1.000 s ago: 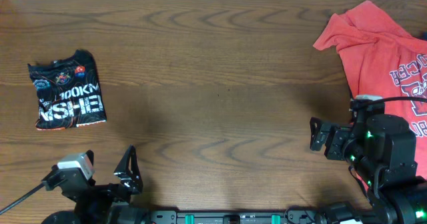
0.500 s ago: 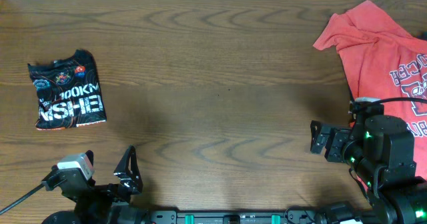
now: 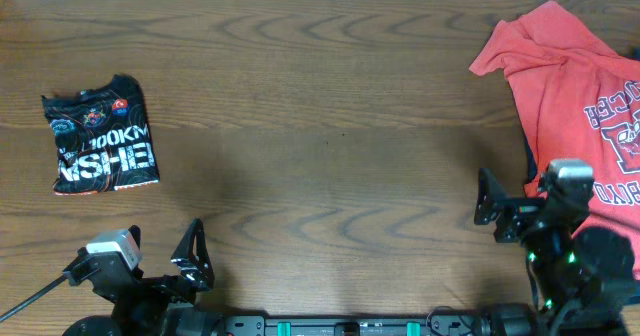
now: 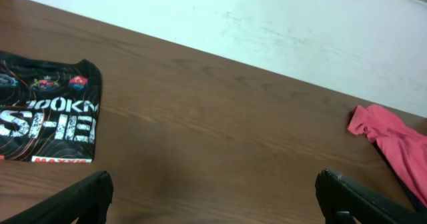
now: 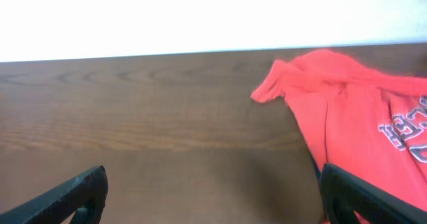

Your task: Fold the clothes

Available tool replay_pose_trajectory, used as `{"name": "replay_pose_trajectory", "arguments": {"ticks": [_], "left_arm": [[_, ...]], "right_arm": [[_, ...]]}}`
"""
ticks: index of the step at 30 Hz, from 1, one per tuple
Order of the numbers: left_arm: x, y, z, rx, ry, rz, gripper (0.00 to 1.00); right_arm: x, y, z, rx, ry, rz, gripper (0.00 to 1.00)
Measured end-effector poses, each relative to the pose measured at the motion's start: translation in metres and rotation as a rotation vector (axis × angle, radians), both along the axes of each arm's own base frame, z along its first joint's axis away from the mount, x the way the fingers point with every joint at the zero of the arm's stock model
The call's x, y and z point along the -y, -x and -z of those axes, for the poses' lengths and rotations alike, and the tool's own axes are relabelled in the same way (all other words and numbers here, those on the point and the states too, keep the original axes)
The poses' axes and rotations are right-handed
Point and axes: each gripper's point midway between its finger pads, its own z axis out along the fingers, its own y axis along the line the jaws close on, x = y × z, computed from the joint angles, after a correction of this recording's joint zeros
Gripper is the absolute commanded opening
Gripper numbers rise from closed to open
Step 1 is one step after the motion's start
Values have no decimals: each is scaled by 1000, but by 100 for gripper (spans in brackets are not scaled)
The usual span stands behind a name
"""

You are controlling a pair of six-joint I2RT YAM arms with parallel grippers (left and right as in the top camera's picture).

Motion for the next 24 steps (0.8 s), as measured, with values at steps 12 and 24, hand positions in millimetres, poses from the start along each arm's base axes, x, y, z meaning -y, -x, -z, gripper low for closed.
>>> {"name": "replay_pose_trajectory", "arguments": {"ticks": [12,24], "left_arm": [[0,0,1,-2,-1,0,98],[0,0,1,-1,0,0,98]], "right_arm": [[-5,-5,29,391,87,-64,99],[-12,-20,108,272,110,-117,99]]}}
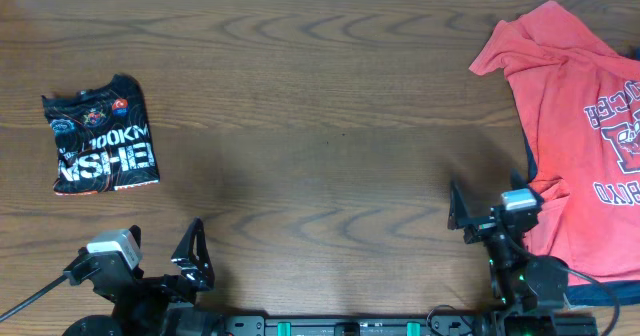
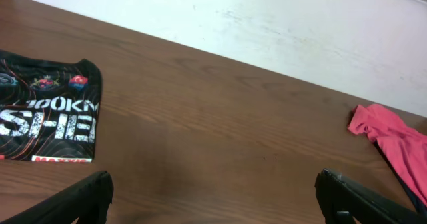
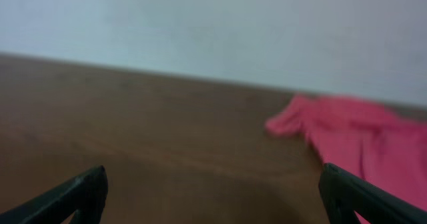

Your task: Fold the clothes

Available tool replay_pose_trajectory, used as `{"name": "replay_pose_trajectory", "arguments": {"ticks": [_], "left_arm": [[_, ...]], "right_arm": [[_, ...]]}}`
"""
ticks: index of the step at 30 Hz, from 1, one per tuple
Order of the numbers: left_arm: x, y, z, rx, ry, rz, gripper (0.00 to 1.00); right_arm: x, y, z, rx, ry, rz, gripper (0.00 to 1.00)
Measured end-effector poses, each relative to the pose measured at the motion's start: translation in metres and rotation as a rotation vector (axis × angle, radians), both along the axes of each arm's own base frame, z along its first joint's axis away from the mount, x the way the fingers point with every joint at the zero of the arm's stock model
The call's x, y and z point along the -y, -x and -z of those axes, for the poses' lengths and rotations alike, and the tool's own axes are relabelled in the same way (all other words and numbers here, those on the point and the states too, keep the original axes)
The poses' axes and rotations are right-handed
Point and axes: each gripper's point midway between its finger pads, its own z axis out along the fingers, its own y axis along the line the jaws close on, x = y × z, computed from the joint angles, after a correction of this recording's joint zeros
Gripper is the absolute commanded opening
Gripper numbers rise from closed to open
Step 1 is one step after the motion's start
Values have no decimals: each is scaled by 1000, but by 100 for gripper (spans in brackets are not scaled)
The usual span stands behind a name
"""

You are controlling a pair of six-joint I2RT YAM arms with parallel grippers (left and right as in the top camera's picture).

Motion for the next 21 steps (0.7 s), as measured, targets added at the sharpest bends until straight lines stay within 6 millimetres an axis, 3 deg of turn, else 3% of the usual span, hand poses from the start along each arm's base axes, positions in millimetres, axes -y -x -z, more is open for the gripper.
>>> {"name": "replay_pose_trajectory", "arguments": {"ticks": [21], "left_arm": [[0,0,0,0,0,0,98]], "right_arm": [[-2,0,-1,3,-1,-13,99]]}}
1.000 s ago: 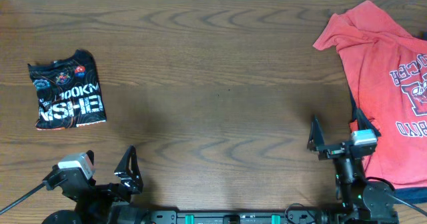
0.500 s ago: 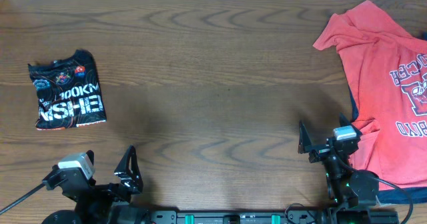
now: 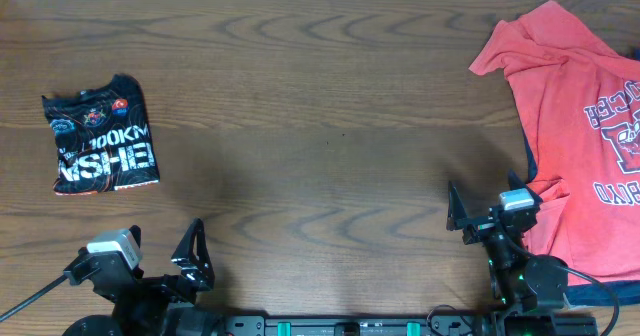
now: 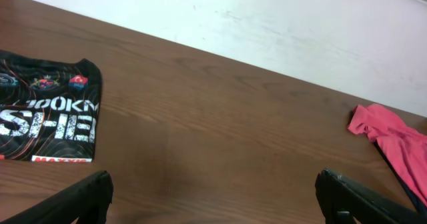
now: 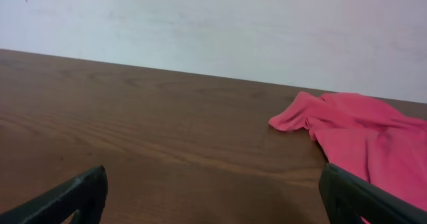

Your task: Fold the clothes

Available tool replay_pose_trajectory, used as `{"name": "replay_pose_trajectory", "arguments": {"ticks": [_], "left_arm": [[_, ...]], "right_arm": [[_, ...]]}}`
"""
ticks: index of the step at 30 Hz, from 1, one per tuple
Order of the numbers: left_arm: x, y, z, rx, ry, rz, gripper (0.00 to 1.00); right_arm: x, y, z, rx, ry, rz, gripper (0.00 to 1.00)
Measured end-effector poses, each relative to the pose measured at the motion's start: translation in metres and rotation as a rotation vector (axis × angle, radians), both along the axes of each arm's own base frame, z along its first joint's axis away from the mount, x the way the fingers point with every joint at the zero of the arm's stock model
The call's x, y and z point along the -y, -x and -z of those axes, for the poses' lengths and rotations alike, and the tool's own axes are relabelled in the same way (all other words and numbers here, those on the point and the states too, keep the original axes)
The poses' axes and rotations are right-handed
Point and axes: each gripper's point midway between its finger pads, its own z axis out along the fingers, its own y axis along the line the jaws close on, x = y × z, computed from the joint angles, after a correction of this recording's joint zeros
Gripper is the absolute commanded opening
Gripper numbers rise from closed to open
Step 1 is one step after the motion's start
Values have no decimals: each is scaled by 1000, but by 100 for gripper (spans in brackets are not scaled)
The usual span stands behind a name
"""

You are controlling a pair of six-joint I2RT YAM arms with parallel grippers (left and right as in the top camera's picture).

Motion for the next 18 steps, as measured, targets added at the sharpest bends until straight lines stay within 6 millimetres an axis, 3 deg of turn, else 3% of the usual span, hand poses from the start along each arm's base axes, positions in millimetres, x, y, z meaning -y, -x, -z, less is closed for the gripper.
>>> {"name": "replay_pose_trajectory", "arguments": {"ticks": [18], "left_arm": [[-1,2,7,-28,-12,-2,98]], "right_arm": [[0,0,0,0,0,0,99]]}}
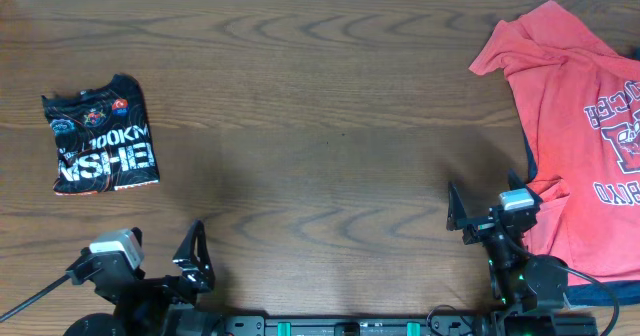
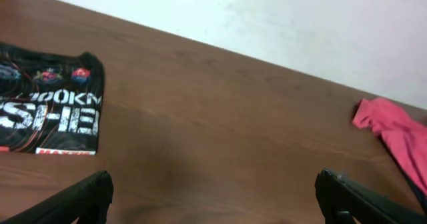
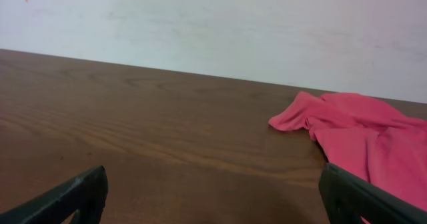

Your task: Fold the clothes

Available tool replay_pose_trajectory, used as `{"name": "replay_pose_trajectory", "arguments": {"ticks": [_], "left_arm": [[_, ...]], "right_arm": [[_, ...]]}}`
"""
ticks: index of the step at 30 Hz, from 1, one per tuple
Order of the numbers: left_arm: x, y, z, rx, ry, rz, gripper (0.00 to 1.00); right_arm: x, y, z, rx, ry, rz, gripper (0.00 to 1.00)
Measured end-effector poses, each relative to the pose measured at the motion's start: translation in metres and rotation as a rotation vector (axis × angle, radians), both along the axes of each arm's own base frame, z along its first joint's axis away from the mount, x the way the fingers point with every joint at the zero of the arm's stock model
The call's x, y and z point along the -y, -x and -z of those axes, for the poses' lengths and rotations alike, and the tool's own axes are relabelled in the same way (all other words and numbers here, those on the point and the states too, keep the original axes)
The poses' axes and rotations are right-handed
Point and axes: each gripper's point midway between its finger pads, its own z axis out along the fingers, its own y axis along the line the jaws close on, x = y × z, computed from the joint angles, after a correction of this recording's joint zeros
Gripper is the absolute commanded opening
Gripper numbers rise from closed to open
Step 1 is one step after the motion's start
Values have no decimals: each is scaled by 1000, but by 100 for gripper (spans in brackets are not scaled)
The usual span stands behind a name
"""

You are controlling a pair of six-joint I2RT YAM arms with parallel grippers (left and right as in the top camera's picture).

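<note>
A red T-shirt (image 1: 575, 126) with white and red lettering lies spread and rumpled at the table's right side; its sleeve shows in the right wrist view (image 3: 347, 127) and the left wrist view (image 2: 393, 121). A black printed T-shirt (image 1: 100, 134) lies folded at the left, also in the left wrist view (image 2: 47, 117). My right gripper (image 1: 490, 208) stands open near the front edge, just left of the red shirt's hem, holding nothing. My left gripper (image 1: 165, 266) stands open at the front left, empty.
The brown wooden table (image 1: 320, 126) runs between the two shirts. A white wall (image 3: 213, 24) rises behind the far edge. A dark rail (image 1: 350, 326) with the arm bases lies along the front edge.
The left wrist camera has tilted slightly, so the black shirt sits a little higher in its view. The right arm and both shirts have not moved.
At first my right gripper stood open over the red shirt's lower left part. By the second moment it had moved left and down, off the shirt, to the front edge. It has stayed there. The left gripper stayed open at the front left.
</note>
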Motion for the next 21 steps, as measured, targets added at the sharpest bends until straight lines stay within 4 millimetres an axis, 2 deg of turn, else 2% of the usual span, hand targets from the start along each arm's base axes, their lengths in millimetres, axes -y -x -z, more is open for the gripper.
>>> {"name": "replay_pose_trajectory", "arguments": {"ticks": [4,8,10,14,17,21], "left_arm": [[-11,-5,11,-25,-35,-71,98],[-24,-21,41,-70,-70,-167,98],[-29,-31,63,-92,-78,-208,98],[-35,-56,94,-32,-67,-260,98],[-34,-71,103,55,-45,-266,98],[-33,-89,98,217,-7,-272,98]], "right_arm": [[0,0,0,0,0,0,99],[0,0,0,0,0,0,99],[0,0,0,0,0,0,99],[0,0,0,0,0,0,99],[0,0,0,0,0,0,99],[0,0,0,1,0,0,99]]}}
